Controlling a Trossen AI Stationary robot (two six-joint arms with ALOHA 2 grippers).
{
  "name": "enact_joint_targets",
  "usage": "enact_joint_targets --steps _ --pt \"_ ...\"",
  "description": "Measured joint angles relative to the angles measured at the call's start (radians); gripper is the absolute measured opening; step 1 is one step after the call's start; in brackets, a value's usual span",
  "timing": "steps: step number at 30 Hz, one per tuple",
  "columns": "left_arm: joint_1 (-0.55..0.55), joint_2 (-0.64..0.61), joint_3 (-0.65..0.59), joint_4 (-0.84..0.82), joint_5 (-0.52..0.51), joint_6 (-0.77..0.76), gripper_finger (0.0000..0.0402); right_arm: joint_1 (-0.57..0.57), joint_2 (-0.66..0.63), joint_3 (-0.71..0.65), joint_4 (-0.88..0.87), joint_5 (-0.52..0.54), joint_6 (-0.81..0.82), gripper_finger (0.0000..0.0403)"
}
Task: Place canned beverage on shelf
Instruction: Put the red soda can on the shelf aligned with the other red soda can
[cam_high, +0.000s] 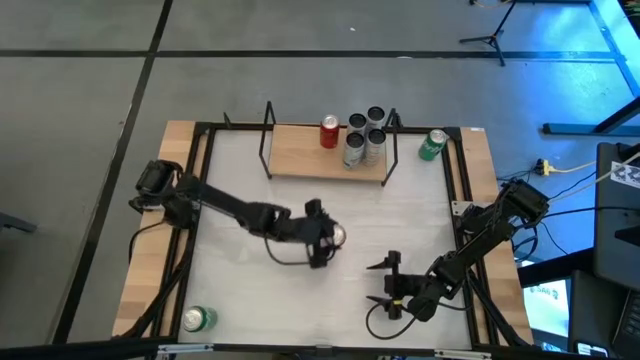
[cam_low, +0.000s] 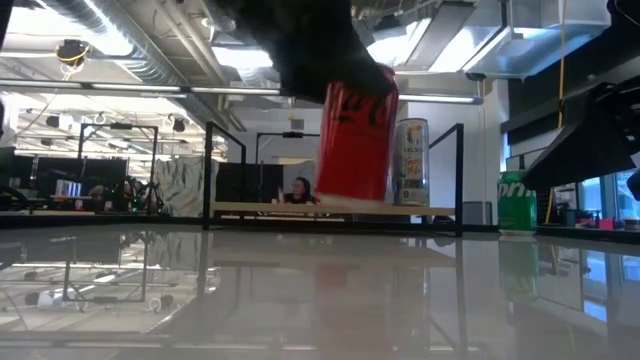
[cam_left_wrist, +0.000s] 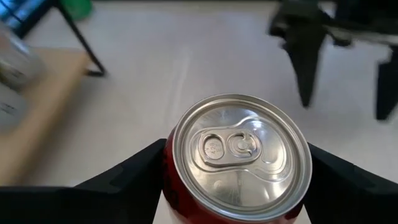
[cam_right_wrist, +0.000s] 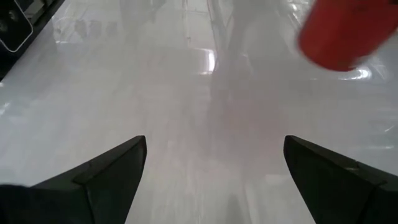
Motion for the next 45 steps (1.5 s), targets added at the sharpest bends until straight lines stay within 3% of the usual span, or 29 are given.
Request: enact_joint_targets --steps 8,16,23,27,33,42,45 --pt "0.154 -0.002 0.162 -0.166 0.046 0.102 0.0285 0.0 0.0 0.0 -0.003 0.016 -0.008 0.0376" --pt "0.344 -0.006 0.169 -0.235 0.121 0.167 0.0285 0.0 0.0 0.0 -0.059 0.075 -0.035 0.0376" --pt "0.467 -0.008 0.169 -0.245 0.305 0.194 0.0282 -0.002 0.0 -0.037 -0.055 0.156 -0.035 0.0376" --pt "0.512 -0.008 0.169 -0.267 0.317 0.237 0.028 -0.002 0.0 -0.057 -0.056 0.21 -0.035 0.0376" --pt "0.585 -0.008 0.169 -0.24 0.325 0.313 0.028 -0.026 0.0 -0.094 -0.056 0.293 -0.035 0.0376" --pt "0.702 -0.008 0.112 -0.132 0.558 0.367 0.028 -0.133 0.0 -0.129 -0.055 0.253 -0.058 0.0376" --pt "0.73 -0.001 0.07 -0.019 0.653 0.369 0.0281 -0.161 0.0 -0.13 -0.055 0.248 -0.08 0.0376"
